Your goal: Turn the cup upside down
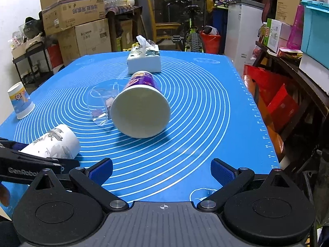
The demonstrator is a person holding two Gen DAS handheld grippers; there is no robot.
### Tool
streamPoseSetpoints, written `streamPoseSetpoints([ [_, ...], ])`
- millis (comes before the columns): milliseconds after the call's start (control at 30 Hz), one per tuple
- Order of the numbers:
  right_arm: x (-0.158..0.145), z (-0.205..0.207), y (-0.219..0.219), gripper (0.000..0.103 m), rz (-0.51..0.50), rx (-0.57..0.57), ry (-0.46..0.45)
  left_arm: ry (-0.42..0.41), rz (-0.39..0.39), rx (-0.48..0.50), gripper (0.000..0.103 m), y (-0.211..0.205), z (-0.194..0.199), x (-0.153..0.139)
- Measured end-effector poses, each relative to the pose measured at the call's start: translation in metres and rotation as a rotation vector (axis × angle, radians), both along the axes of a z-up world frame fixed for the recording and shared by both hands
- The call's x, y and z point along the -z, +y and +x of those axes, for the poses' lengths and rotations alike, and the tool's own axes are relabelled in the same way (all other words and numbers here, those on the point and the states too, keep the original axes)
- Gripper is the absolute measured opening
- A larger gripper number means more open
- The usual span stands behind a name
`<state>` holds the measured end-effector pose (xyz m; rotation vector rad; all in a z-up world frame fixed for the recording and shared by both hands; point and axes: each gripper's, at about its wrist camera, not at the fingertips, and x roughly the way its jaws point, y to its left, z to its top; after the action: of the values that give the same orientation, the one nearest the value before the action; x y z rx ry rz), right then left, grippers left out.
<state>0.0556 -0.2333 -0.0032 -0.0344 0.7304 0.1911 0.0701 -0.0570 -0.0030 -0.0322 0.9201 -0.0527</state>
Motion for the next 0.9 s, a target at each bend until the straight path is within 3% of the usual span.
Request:
streamPoseSetpoints([
  [367,-0.003,0.001,0.003,0.100,-0.004,0.007,0.000,-0.006,-0.003,0.017,0.092,0.002,-0.004,-0.003],
  [633,-0.017,-0.002,0.001,0.100,0.001,0.030,-0.027,-0.062,-0.032,0.007,0.092,0.010,-0.019,-0.030],
  [767,-0.026,0.000,0.008,0.100,0.018,0.020,-0.027,-0.114,0.021,0.020,0.094,0.019,-0.029,-0.046],
  [900,-0.036,0.004,0.027,0.100,0.055,-0.026,-0.034,-0.126,0.077,-0.019,0.094,0.040,-0.028,-0.044],
])
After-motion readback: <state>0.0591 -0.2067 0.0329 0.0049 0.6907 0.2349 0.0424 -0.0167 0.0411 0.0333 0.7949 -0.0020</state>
